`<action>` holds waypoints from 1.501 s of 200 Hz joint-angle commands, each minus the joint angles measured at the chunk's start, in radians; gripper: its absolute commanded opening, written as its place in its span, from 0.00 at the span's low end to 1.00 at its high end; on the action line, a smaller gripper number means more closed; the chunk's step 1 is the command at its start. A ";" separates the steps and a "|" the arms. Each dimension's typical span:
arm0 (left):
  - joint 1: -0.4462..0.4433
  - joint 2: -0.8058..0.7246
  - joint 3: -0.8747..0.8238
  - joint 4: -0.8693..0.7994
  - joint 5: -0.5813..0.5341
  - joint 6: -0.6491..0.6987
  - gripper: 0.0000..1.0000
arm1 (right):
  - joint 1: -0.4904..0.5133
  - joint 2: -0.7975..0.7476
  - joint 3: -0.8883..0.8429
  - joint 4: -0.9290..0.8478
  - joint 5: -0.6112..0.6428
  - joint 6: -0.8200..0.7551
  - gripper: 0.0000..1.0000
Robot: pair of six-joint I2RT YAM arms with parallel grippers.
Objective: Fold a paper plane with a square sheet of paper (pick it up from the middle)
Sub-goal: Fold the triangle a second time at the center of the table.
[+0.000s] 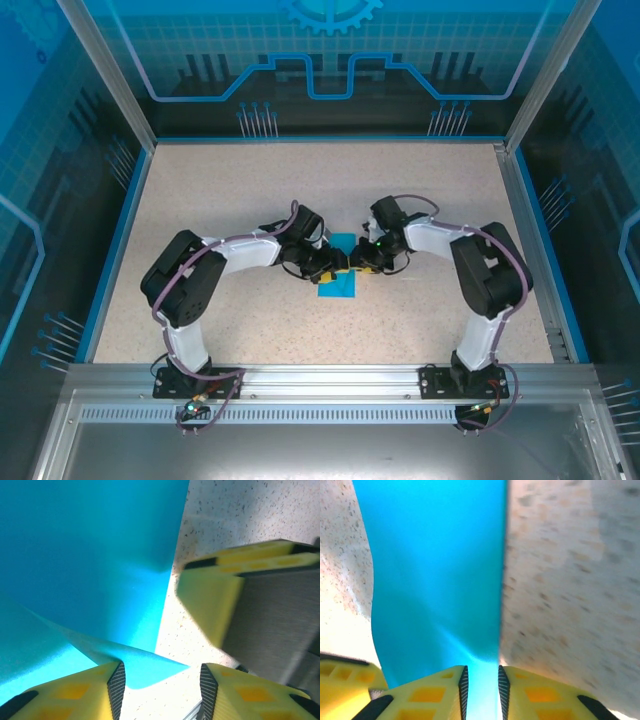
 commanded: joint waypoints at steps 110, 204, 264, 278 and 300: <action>0.010 0.029 0.030 0.018 -0.027 -0.024 0.24 | 0.017 -0.101 -0.091 0.109 -0.191 -0.133 0.34; 0.010 0.020 0.025 0.006 -0.034 -0.021 0.17 | 0.025 -0.054 -0.080 0.137 -0.200 -0.119 0.25; 0.011 -0.008 0.018 0.006 -0.030 -0.012 0.16 | 0.023 -0.046 -0.072 0.144 -0.139 -0.118 0.08; 0.011 -0.013 0.023 0.010 -0.023 -0.006 0.16 | 0.023 -0.038 -0.061 0.126 -0.119 -0.135 0.07; 0.010 -0.012 0.035 0.014 -0.019 0.007 0.16 | 0.023 -0.023 -0.047 0.105 -0.100 -0.158 0.07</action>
